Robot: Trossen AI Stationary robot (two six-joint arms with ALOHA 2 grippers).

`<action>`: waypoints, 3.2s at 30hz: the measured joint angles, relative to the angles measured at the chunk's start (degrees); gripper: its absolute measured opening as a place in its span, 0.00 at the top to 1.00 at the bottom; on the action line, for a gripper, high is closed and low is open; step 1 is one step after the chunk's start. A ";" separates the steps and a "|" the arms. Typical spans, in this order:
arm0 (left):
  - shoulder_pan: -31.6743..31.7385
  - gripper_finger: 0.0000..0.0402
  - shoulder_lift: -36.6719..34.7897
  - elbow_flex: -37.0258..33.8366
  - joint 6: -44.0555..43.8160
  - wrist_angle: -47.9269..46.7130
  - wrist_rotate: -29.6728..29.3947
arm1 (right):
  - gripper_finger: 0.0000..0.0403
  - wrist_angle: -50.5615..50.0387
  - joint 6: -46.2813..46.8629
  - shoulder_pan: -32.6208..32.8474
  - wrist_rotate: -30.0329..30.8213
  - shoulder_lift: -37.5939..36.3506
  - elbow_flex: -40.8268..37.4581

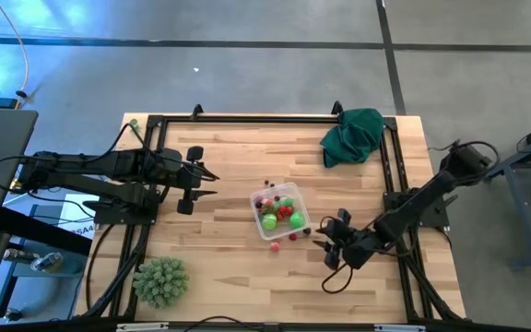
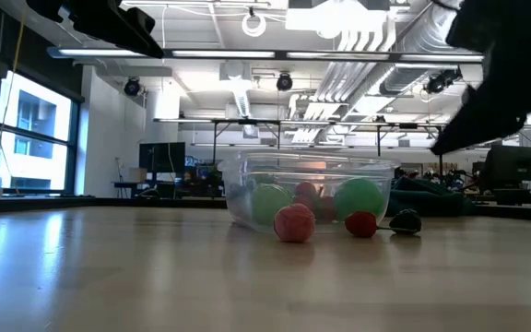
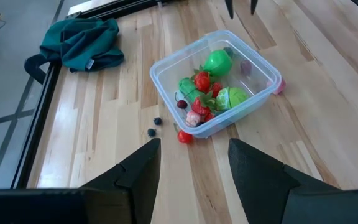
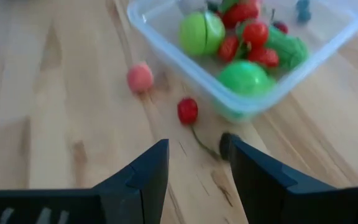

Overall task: Pick and placing Produce into tupperware
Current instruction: Put the blackberry into the transparent container

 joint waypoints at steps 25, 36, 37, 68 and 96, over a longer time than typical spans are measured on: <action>0.00 0.55 0.00 0.00 0.00 0.00 -0.02 | 0.60 6.18 -15.67 -13.43 -14.40 1.68 -5.72; 0.00 0.55 0.00 0.01 -0.01 0.02 0.00 | 0.60 16.55 -17.31 -14.19 -16.54 8.99 -5.72; 0.02 0.55 0.00 0.00 -0.01 0.01 0.00 | 0.60 17.15 -17.29 -14.18 -16.57 9.37 -5.72; 0.00 0.55 0.00 0.00 0.00 0.00 0.00 | 0.69 17.25 -12.32 -14.18 -17.49 11.17 -5.68; 0.00 0.55 0.00 0.00 -0.02 0.00 0.00 | 0.77 20.42 -8.96 -9.84 -17.08 11.18 -5.65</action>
